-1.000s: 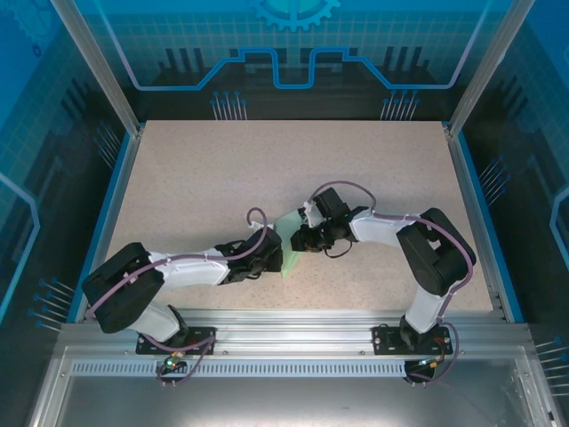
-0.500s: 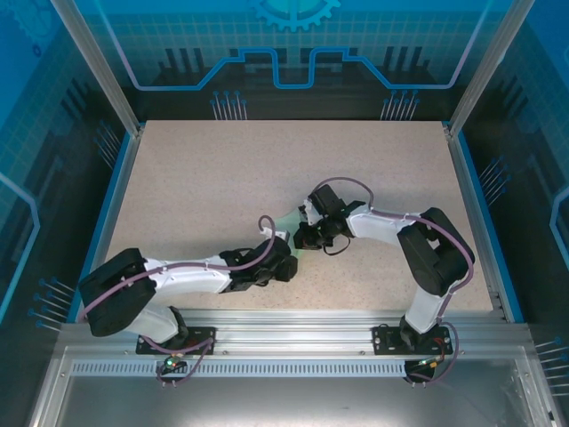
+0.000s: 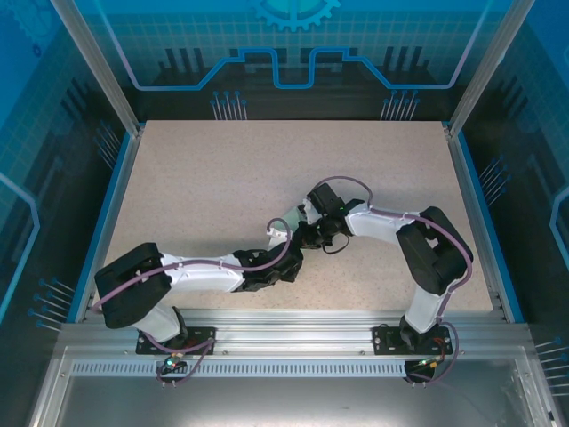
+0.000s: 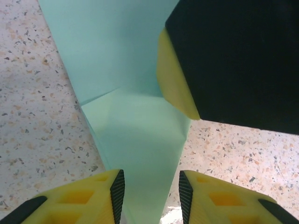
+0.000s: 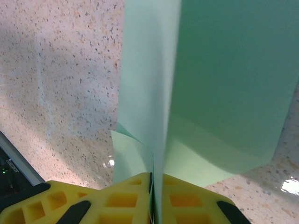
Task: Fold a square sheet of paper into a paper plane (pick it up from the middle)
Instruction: Fourth fold the wing at the center of the table.
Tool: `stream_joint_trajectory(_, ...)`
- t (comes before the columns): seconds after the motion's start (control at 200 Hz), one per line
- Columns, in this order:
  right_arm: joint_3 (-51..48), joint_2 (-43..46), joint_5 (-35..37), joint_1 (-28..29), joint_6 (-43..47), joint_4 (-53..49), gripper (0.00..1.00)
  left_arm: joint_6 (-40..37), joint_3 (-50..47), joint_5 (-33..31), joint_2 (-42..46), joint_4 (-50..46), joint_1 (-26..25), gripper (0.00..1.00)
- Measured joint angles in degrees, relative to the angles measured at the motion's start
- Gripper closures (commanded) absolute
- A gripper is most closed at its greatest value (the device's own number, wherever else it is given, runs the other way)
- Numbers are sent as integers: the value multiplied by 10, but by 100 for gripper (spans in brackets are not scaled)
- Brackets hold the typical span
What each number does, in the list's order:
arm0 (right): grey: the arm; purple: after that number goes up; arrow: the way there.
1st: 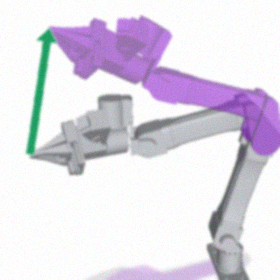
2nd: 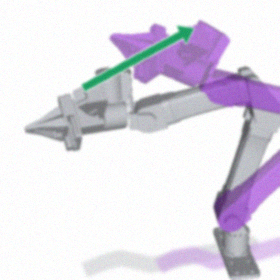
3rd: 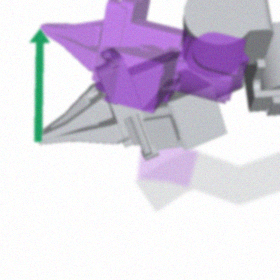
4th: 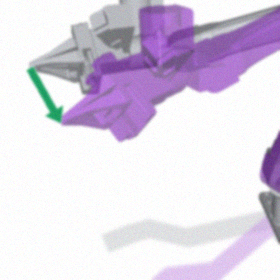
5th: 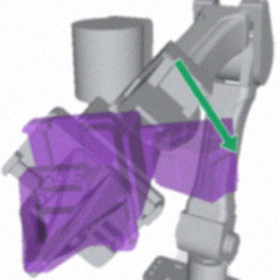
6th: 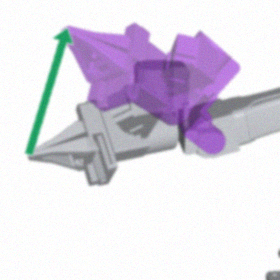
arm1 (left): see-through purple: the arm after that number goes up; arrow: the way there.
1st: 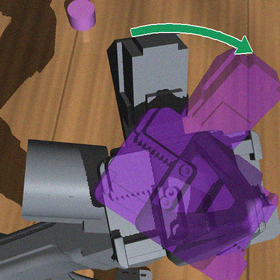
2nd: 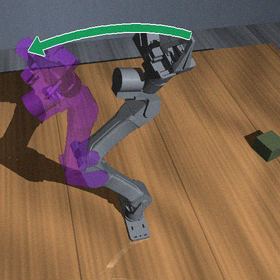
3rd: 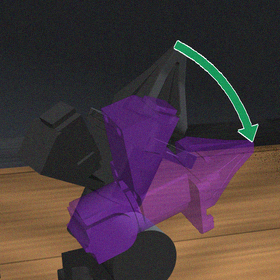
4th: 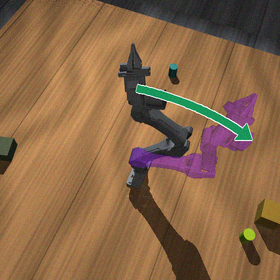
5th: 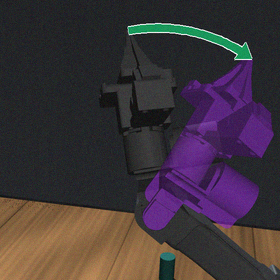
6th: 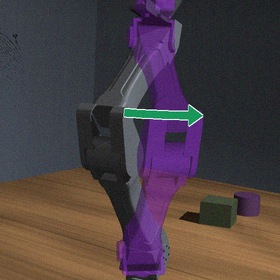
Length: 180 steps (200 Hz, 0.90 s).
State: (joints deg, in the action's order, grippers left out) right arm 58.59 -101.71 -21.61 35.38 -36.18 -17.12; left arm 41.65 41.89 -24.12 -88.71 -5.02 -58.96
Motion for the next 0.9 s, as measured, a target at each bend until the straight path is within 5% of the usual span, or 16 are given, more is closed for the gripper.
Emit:
stream_joint_trajectory(0.31,8,0,-8,0,-2,-3,89,2,30,-31,-41,-34,-17,61)
stream_joint_trajectory(0.9,11,-3,-14,0,-2,-4,87,7,45,-73,-57,-68,-26,78)
